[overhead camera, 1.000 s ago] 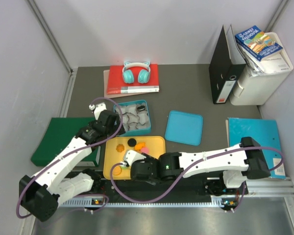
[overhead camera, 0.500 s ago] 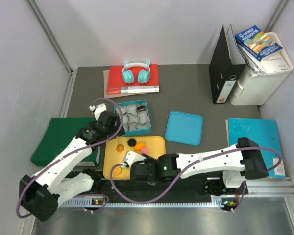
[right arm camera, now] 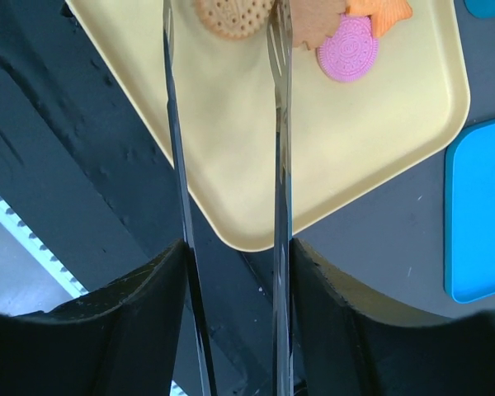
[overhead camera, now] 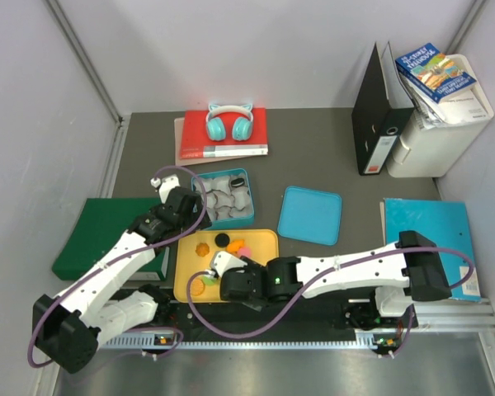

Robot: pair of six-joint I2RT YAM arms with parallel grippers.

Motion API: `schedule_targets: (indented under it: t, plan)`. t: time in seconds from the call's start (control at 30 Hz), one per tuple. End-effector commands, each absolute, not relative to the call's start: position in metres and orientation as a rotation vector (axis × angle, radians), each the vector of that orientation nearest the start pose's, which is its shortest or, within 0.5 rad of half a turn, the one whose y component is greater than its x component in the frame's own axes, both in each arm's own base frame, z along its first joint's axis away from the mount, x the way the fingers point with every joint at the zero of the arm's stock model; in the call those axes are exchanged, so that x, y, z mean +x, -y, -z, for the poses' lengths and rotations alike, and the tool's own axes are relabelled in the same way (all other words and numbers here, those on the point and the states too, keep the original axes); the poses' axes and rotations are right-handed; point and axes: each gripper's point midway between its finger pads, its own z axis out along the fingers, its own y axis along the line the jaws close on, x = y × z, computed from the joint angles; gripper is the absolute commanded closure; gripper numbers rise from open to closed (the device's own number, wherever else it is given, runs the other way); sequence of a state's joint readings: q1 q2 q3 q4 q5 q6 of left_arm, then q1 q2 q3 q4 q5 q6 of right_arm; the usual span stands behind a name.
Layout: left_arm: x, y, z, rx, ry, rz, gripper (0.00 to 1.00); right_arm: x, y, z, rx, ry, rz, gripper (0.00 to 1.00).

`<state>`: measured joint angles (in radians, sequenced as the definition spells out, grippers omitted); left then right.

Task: Pack the cookies

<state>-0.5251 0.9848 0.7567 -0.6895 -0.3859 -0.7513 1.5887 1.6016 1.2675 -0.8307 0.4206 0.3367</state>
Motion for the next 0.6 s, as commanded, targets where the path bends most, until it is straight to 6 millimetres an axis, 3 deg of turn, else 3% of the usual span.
schedule_targets:
  t: [0.0, 0.3, 0.57]
  plan:
    - [0.242, 0.093, -0.121, -0.443, -2.346, 0.119, 0.02, 0.056, -0.345, -0.123, -1.362, -2.154, -0.180, 0.51]
    - [0.243, 0.093, -0.123, -0.443, -2.340, 0.122, 0.02, 0.066, -0.336, -0.136, -1.319, -2.136, -0.141, 0.59]
    - [0.245, 0.090, -0.135, -0.450, -2.318, 0.104, 0.02, 0.077, -0.329, -0.177, -1.259, -2.080, -0.135, 0.60]
